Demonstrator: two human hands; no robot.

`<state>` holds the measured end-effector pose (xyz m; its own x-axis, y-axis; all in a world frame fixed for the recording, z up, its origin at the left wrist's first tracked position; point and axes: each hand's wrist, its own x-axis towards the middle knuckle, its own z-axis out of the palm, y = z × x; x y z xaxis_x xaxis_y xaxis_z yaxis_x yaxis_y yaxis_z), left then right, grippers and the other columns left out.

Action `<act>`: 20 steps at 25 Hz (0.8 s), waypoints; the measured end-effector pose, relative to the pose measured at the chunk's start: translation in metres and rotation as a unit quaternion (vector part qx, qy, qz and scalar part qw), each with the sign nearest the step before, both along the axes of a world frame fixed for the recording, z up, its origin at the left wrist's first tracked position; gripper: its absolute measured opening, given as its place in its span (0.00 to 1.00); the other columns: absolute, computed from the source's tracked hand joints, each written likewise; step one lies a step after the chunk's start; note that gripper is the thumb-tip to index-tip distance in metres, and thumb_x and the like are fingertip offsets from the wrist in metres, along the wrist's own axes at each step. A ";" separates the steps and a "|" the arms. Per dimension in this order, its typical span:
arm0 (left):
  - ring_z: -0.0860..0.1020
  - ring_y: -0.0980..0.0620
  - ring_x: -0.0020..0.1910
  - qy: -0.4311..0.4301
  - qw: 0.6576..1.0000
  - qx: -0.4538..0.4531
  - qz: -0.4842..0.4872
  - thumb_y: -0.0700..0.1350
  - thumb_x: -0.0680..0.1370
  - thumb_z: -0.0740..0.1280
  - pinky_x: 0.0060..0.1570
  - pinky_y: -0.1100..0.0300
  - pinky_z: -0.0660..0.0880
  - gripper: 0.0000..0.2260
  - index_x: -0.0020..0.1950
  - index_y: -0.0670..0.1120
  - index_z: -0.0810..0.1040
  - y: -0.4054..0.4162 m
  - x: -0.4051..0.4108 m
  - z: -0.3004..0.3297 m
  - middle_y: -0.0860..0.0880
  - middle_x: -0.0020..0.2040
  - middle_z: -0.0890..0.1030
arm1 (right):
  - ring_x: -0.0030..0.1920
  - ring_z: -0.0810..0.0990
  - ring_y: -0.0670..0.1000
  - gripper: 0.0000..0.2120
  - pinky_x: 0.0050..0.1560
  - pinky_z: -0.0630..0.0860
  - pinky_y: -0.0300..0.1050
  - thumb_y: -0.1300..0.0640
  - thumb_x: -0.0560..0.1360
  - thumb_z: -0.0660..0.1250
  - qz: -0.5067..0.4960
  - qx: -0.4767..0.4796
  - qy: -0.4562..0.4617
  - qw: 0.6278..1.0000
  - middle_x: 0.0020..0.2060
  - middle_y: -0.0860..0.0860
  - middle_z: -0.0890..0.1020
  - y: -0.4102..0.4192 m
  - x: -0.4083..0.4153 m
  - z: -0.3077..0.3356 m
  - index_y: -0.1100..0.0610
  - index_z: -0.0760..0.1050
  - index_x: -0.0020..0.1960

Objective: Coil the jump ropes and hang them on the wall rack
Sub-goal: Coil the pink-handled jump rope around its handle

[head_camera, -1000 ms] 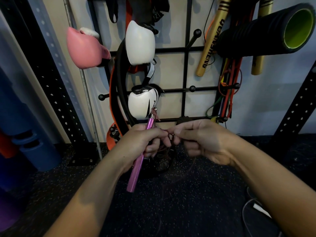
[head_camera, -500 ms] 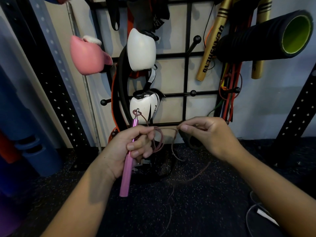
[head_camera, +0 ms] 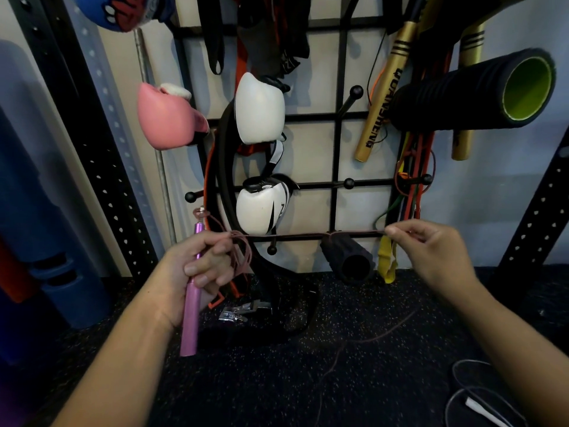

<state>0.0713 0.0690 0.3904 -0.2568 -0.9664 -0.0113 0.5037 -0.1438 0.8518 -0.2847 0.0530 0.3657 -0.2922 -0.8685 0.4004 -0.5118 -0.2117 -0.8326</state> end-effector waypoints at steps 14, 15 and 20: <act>0.78 0.56 0.26 0.391 0.908 -0.086 -0.126 0.40 0.85 0.58 0.36 0.63 0.76 0.12 0.46 0.40 0.78 0.022 -0.036 0.026 0.51 0.29 0.82 | 0.25 0.61 0.46 0.15 0.27 0.60 0.41 0.50 0.81 0.68 0.101 0.202 -0.235 0.945 0.21 0.43 0.72 -0.008 0.006 -0.031 0.63 0.82 0.50; 0.78 0.56 0.26 0.400 0.907 -0.075 -0.109 0.40 0.84 0.58 0.35 0.64 0.75 0.12 0.46 0.40 0.78 0.023 -0.037 0.029 0.51 0.28 0.82 | 0.26 0.60 0.47 0.15 0.27 0.59 0.41 0.51 0.81 0.67 0.124 0.218 -0.248 0.936 0.23 0.45 0.71 -0.008 0.008 -0.034 0.64 0.80 0.50; 0.67 0.59 0.21 0.147 0.983 -0.083 0.077 0.41 0.79 0.61 0.29 0.66 0.72 0.13 0.37 0.44 0.80 0.032 -0.042 0.046 0.55 0.22 0.70 | 0.27 0.64 0.50 0.14 0.29 0.61 0.43 0.44 0.83 0.62 0.182 0.172 -0.051 0.967 0.27 0.51 0.67 0.004 0.016 -0.037 0.50 0.81 0.46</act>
